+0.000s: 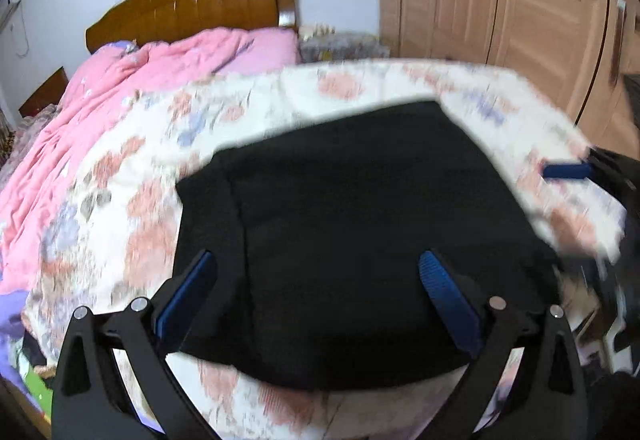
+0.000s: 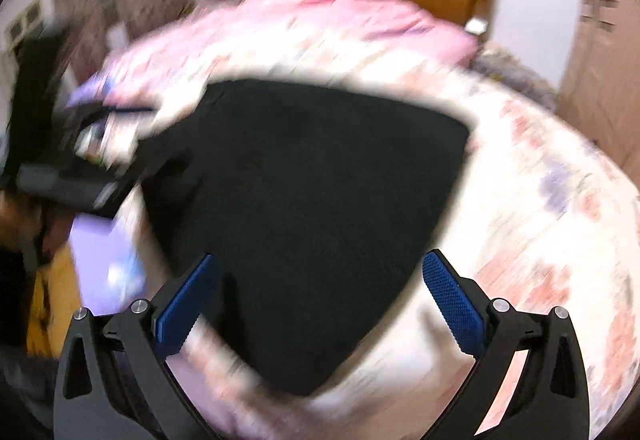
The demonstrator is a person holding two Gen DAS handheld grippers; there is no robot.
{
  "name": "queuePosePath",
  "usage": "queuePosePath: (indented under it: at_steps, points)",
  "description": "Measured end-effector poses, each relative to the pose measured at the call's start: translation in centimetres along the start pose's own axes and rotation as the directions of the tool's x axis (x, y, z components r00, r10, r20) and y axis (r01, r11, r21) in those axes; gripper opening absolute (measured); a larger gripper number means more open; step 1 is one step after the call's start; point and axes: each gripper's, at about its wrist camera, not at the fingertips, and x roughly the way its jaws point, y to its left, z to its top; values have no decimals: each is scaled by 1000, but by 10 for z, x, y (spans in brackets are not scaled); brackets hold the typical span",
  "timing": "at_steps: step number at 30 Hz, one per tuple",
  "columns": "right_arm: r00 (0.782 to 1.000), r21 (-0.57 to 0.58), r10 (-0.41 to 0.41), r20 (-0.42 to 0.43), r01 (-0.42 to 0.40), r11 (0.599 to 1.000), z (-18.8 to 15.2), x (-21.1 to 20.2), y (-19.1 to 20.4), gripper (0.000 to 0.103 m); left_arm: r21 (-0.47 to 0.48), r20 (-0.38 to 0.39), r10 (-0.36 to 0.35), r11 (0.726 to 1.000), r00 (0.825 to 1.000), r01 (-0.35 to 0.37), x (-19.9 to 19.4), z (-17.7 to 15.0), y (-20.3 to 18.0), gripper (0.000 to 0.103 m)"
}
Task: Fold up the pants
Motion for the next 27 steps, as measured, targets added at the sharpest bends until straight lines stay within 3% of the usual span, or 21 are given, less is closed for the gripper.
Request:
queuePosePath:
  at_steps: [3, 7, 8, 9, 11, 13, 16, 17, 18, 21, 25, 27]
  points:
    - [994, 132, -106, 18, 102, 986, 43, 26, -48, 99, 26, 22, -37, 999, 999, 36, 14, 21, -7, 101]
    - [975, 196, -211, -76, 222, 955, 75, 82, -86, 99, 80, -122, -53, 995, 991, 63, 58, 11, -21, 101]
    - [970, 195, -220, -100, 236, 952, 77, 94, -90, 99, 99, -138, -48, 993, 989, 62, 63, 2, -22, 101]
    - [966, 186, -227, -127, 248, 951, 78, 106, -93, 99, 96, -107, -53, 993, 993, 63, 61, -4, -22, 101]
    - [952, 136, -252, -174, 276, 951, 76, 128, -93, 99, 51, -91, -84, 995, 992, 88, 61, -9, -14, 101]
    - [951, 97, -265, -156, 282, 954, 75, 134, -94, 98, 63, -101, -76, 995, 992, 83, 61, -8, -15, 101]
    - [942, 154, -310, -131, 328, 932, 76, 114, -96, 98, 76, -115, -67, 994, 991, 76, 59, -5, -16, 101]
    - [948, 174, -297, -113, 313, 934, 75, 103, -92, 98, 73, -110, -67, 995, 992, 76, 56, -6, -15, 101]
    - [969, 185, -236, -75, 246, 951, 71, 86, -82, 98, 67, -99, -65, 995, 993, 71, 51, -8, -15, 101]
    - [984, 139, -167, -64, 174, 975, 50, 59, -52, 99, 57, -62, -26, 998, 998, 29, 31, -14, -19, 101]
    - [987, 56, -125, -105, 132, 990, 6, 44, -13, 99, 76, -50, -14, 997, 999, 18, 12, -29, -25, 101]
    - [979, 9, -154, -137, 156, 988, -14, 47, 0, 99, 67, -49, -23, 997, 999, 27, 11, -35, -21, 101]
